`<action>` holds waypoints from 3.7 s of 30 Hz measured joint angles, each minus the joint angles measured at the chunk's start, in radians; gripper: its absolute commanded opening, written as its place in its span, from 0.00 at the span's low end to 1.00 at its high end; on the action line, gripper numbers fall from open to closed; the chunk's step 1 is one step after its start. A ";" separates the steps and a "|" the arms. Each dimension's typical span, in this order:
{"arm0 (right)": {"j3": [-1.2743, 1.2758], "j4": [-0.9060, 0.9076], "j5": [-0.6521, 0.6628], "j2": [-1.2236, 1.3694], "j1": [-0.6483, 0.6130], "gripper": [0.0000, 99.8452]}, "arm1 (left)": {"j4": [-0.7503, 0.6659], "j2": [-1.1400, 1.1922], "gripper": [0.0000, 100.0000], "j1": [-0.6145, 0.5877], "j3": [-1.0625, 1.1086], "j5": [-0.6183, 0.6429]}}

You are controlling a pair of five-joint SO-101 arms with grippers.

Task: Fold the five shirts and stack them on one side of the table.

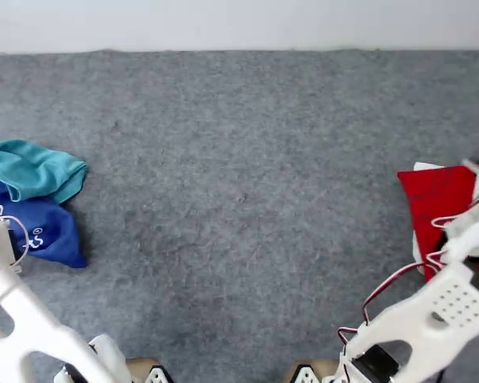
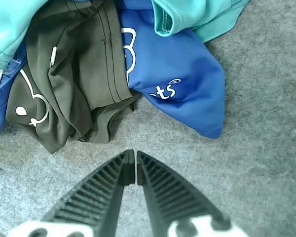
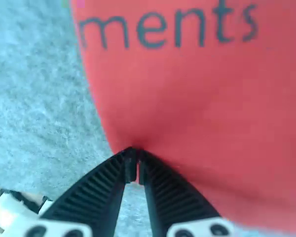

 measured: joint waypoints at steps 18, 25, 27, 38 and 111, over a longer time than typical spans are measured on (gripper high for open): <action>0.158 0.005 -0.077 -0.586 0.002 0.01 | -0.071 0.000 0.10 0.075 0.063 -0.063; 0.503 0.005 -0.077 -0.841 -0.026 0.01 | -0.195 0.020 0.19 0.081 0.253 -0.180; 0.595 0.005 -0.077 -0.890 -0.028 0.01 | -0.221 0.074 0.20 0.081 0.267 -0.210; 0.784 0.005 -0.077 -1.074 -0.028 0.01 | -0.287 0.661 0.23 0.133 0.069 -0.235; 0.784 0.006 -0.155 -1.165 -0.028 0.01 | 0.157 0.549 0.01 1.132 -1.240 -0.075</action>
